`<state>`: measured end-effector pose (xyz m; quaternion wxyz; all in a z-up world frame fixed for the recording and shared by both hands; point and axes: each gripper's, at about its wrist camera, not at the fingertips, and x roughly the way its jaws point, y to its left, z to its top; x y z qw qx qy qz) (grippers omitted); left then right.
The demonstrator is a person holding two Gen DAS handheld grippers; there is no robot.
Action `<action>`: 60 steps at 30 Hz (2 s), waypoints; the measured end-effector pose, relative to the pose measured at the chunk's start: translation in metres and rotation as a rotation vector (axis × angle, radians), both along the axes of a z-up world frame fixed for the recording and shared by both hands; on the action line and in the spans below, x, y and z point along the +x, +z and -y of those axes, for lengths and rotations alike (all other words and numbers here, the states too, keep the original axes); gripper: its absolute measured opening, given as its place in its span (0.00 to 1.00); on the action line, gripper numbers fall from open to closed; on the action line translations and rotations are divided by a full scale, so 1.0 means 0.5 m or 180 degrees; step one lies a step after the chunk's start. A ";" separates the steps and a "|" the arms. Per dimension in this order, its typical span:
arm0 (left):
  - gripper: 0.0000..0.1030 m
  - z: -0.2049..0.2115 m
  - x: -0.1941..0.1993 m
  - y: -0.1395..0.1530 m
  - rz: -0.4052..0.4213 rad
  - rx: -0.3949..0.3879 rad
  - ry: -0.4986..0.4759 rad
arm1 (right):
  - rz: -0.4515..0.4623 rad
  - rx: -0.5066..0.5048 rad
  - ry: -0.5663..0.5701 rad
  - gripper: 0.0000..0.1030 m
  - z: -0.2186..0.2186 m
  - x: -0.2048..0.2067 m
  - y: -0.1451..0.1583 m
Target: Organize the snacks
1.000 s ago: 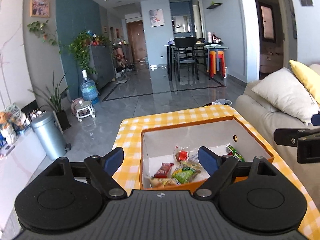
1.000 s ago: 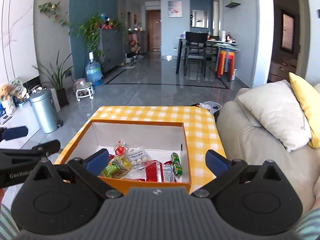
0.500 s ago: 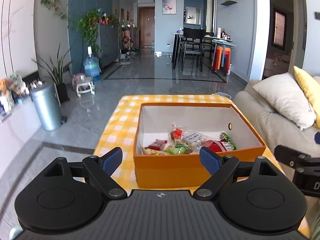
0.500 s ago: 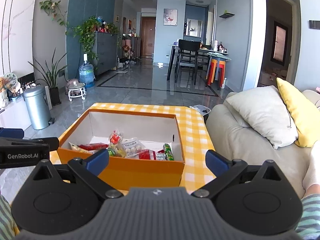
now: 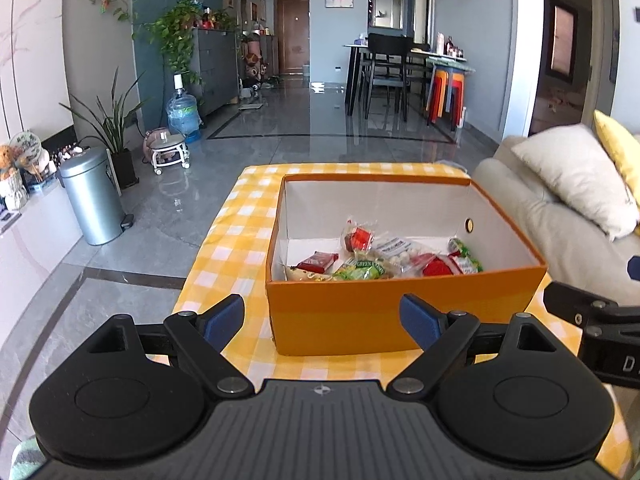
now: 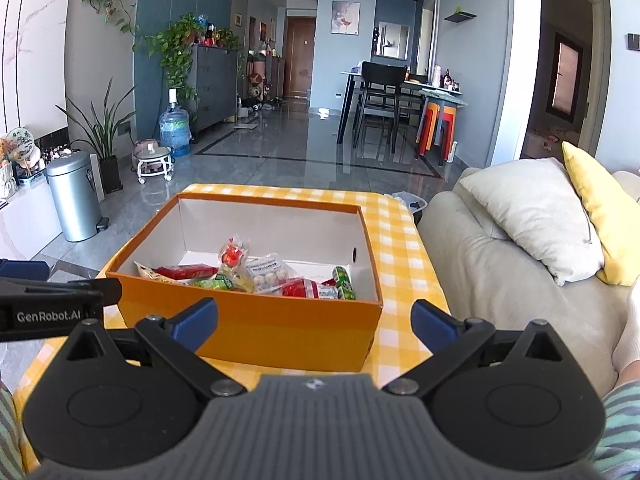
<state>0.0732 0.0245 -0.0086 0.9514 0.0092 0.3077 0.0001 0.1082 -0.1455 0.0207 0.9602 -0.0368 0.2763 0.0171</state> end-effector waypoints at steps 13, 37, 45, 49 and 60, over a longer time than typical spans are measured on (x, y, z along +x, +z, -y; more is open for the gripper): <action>0.99 0.012 -0.003 0.007 -0.0006 0.0075 -0.0050 | -0.0052 0.0081 -0.0017 0.96 0.002 0.004 -0.003; 0.99 0.020 -0.015 0.027 0.0073 0.0157 -0.0074 | 0.0019 0.0148 -0.0024 0.96 0.010 -0.008 0.013; 0.99 0.020 -0.013 0.027 0.0070 0.0152 -0.0076 | 0.0025 0.0151 -0.0028 0.96 0.011 -0.008 0.015; 0.99 0.021 -0.014 0.028 0.0073 0.0158 -0.0086 | 0.0020 0.0154 -0.0026 0.96 0.011 -0.008 0.016; 0.99 0.018 -0.015 0.027 0.0041 0.0143 -0.0091 | -0.0002 0.0159 -0.0052 0.96 0.013 -0.011 0.014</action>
